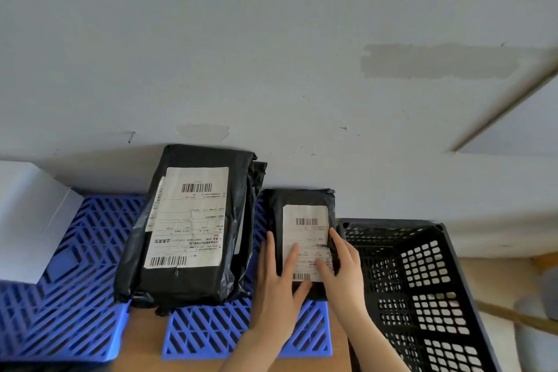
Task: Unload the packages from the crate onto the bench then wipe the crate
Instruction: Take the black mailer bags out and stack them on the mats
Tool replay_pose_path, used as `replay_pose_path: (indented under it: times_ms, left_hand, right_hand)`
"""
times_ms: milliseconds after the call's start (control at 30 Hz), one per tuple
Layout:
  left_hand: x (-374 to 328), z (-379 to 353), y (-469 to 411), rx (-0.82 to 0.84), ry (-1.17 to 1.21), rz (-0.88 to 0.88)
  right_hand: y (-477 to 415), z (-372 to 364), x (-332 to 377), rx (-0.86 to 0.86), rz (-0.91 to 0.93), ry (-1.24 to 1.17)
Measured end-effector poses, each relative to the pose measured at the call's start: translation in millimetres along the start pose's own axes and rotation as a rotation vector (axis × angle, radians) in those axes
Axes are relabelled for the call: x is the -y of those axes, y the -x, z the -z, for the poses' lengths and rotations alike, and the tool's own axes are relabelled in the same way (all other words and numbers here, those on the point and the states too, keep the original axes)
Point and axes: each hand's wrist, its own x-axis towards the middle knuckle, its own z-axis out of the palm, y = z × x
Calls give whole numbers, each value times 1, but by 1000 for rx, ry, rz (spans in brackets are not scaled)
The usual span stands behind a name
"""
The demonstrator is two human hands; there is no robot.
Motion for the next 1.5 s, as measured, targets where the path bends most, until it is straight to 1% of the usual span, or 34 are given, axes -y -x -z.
replay_pose_path:
  times_ms: [67,167,233,300,367,467,533,667,700,800,867,1000,1100,1167,1267,1367,1433,1500]
  left_hand:
    - [2,-4,11,-59,-88,-87]
    - [8,-9,32,-64,-164,-192]
    - [12,-11,44,-76,-217,-230]
    - [17,-16,52,-65,-271,-231]
    - [19,-16,56,-1,-320,-198]
    - [21,-16,56,46,-359,-176]
    - [23,-16,55,27,-380,-188]
    - [16,-10,54,66,-331,-189]
    - [12,-6,57,67,-298,-198]
    - [-3,14,72,-9,-181,-252]
    - [-11,26,88,-25,-42,-259]
    - [-29,64,134,-207,89,-276]
    - [-35,100,185,-416,116,-326]
    - [-34,128,219,-508,118,-356]
    - [-21,174,265,-672,112,-370]
    - [8,213,305,-835,108,-321]
    - [34,235,328,-918,103,-234]
    - [62,253,350,-967,110,-122]
  right_hand:
    - [12,6,-4,-38,34,36]
    - [34,11,-16,-132,115,122]
    - [46,9,-23,-155,160,184]
    - [53,5,-27,-120,180,221]
    - [56,1,-30,-64,182,257]
    - [56,-5,-32,20,155,317]
    - [54,-6,-31,58,150,358]
    - [53,-2,-24,80,120,357]
    - [55,1,-21,54,120,345]
    - [70,11,-5,-67,126,273]
    - [88,20,7,-124,149,213]
    - [126,33,41,-164,235,104]
    - [171,35,78,-167,317,-19]
    - [200,32,104,-139,375,-93]
    - [242,15,148,-38,469,-188]
    - [285,-11,188,80,580,-240]
    - [312,-30,210,160,639,-279]
    - [335,-51,228,242,676,-293]
